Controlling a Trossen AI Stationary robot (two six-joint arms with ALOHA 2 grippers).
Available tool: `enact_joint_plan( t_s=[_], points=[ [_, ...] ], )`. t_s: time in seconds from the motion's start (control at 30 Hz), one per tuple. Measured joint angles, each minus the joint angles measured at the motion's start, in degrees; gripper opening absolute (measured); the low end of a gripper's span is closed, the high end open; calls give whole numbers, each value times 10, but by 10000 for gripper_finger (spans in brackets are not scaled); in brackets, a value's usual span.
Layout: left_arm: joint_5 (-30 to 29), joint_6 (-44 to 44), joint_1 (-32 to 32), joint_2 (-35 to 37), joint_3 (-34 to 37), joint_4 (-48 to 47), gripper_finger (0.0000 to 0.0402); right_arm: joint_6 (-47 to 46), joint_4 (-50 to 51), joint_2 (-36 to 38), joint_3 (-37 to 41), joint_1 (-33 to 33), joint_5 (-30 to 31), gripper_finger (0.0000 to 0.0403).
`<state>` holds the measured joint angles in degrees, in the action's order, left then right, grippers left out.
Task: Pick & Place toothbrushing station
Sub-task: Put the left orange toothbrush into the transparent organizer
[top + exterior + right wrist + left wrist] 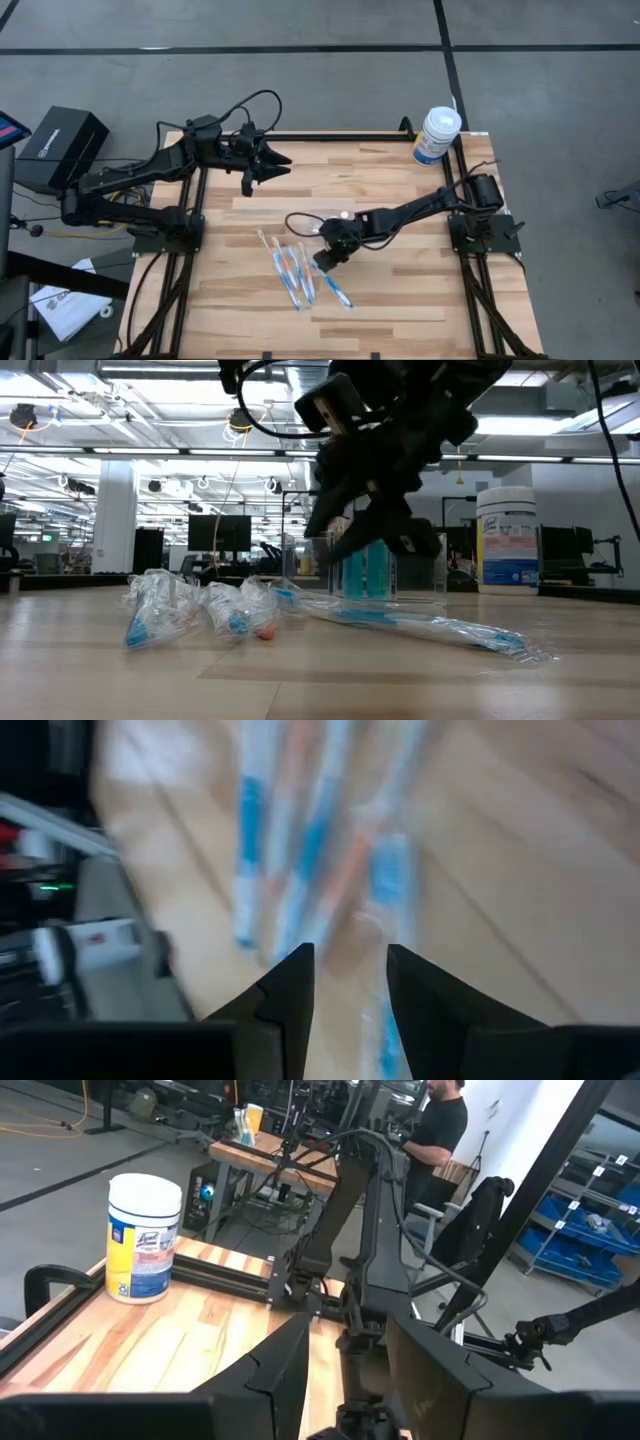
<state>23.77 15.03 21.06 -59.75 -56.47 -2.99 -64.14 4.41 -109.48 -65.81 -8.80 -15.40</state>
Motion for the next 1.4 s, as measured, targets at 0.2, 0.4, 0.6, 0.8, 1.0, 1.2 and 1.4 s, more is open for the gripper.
enact_joint_plan(
  t_s=[0.2, 0.4, 0.6, 0.8, 1.0, 1.2, 1.4],
  points=[
    [-2, 0, 0, 0, 0, -11, 131, 29, -4, 1, -33, 2, -12, 118],
    [-2, 0, 0, 0, 0, -11, 131, 36, 17, 26, -49, 17, -9, 118],
    [-12, 1, 0, 0, -1, -112, 131, 34, 13, 31, -70, 0, -15, 118],
    [-33, -4, -15, 0, -1, -279, 131, 73, 20, 60, -120, 6, 12, 118],
    [-87, 19, -81, -2, 0, -446, 136, 130, 26, 121, -142, 41, 52, 118],
    [-180, 103, -120, -18, 23, -479, 163, 167, 30, 183, -141, 69, 56, 118],
    [-145, 314, -120, -21, 170, -457, 182, 192, 28, 230, -141, 79, 56, 118]
  ],
)
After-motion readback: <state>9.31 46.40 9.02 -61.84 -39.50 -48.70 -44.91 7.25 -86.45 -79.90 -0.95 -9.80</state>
